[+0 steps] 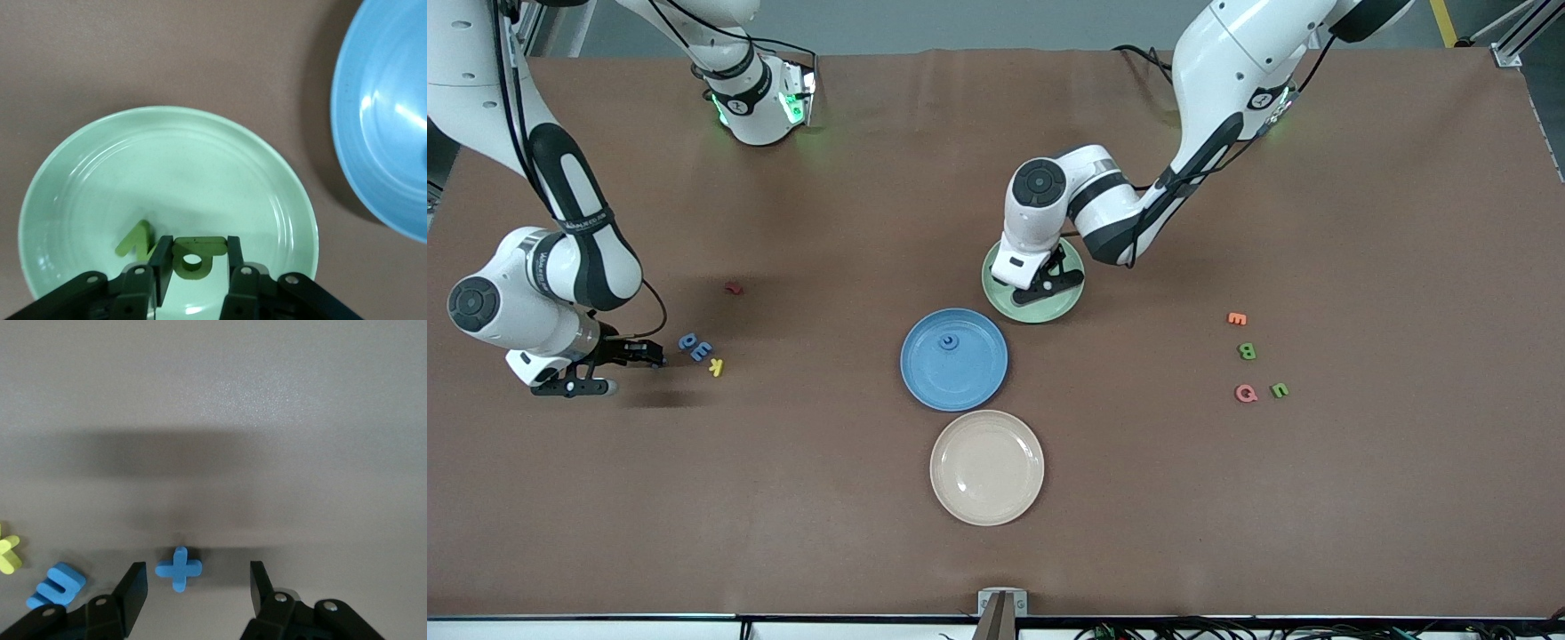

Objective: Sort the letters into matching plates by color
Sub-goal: 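Grasp the green B with the left gripper while the right gripper grasps the plus, then lift the B with the left gripper while the right gripper places the plus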

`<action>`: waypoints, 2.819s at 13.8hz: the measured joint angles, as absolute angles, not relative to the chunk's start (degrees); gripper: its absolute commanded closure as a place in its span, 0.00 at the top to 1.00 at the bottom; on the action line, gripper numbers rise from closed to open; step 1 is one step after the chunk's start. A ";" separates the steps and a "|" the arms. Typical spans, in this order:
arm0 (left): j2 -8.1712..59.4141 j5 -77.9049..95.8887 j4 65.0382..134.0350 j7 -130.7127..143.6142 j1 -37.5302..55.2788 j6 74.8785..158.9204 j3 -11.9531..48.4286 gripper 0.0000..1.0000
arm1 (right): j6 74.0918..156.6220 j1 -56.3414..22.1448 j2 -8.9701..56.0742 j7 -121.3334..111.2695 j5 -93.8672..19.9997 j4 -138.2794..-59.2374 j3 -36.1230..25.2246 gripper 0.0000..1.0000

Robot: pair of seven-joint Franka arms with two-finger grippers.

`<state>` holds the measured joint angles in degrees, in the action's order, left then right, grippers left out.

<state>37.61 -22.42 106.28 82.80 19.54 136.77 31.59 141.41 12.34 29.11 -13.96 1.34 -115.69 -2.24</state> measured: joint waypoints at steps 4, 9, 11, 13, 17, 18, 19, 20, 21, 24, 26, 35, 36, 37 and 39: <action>37.81 -23.24 104.04 84.43 18.39 134.58 30.53 1.00 | 141.41 12.34 29.56 -13.92 1.31 -115.61 -2.21 0.66; 29.74 -23.70 102.53 73.91 8.51 122.52 30.63 0.99 | 141.42 12.34 30.65 -13.88 1.29 -115.50 -1.98 0.63; 27.53 -23.70 102.91 66.33 3.45 118.31 30.56 0.97 | 141.48 12.34 30.70 -13.86 1.28 -115.48 -1.89 0.56; 27.07 -23.70 103.88 59.43 -1.95 117.82 30.53 0.96 | 141.51 12.34 30.73 -13.84 1.28 -115.47 -1.82 0.47; 27.11 -25.65 107.26 48.68 -10.85 118.95 30.48 0.95 | 141.51 12.34 30.77 -13.81 1.28 -115.46 -1.78 0.34; 27.12 -26.94 108.70 46.93 -13.11 120.88 30.48 0.95 | 141.52 12.34 30.79 -13.81 1.28 -115.45 -1.77 0.29; 27.16 -27.71 110.48 45.29 -15.34 123.93 30.49 0.94 | 141.52 12.34 30.80 -13.81 1.28 -115.45 -1.76 0.24; 27.25 -27.93 112.38 43.88 -17.43 127.48 30.47 0.89 | 141.52 12.35 30.79 -13.80 1.28 -115.42 -1.76 0.22; 27.46 -27.97 114.28 42.61 -19.27 130.90 30.46 0.84 | 141.52 12.34 30.79 -13.80 1.28 -115.41 -1.76 0.20; 29.06 -28.59 118.16 39.74 -22.56 138.22 30.48 0.79 | 141.48 12.34 30.78 -13.81 1.28 -115.24 -1.70 0.18; 30.74 -31.09 118.72 39.10 -24.11 140.52 30.47 0.74 | 140.11 12.10 30.27 -13.82 1.28 -113.97 -1.39 0.18; 33.08 -32.42 119.50 38.49 -25.04 142.32 30.76 0.68 | 111.92 -3.28 24.77 10.01 0.28 -100.27 -0.11 0.18; 32.88 -32.42 119.81 38.49 -25.09 142.32 30.78 0.65 | 111.93 -6.40 24.91 14.60 -2.09 -100.27 0.04 0.18; 32.61 -32.42 120.25 38.49 -25.24 142.33 30.84 0.60 | 112.17 -9.40 25.07 18.37 -5.34 -100.20 0.10 0.18; 32.05 -32.42 121.16 38.49 -25.62 142.38 31.01 0.51 | 113.44 -15.32 25.81 26.57 -9.95 -98.82 0.18 0.18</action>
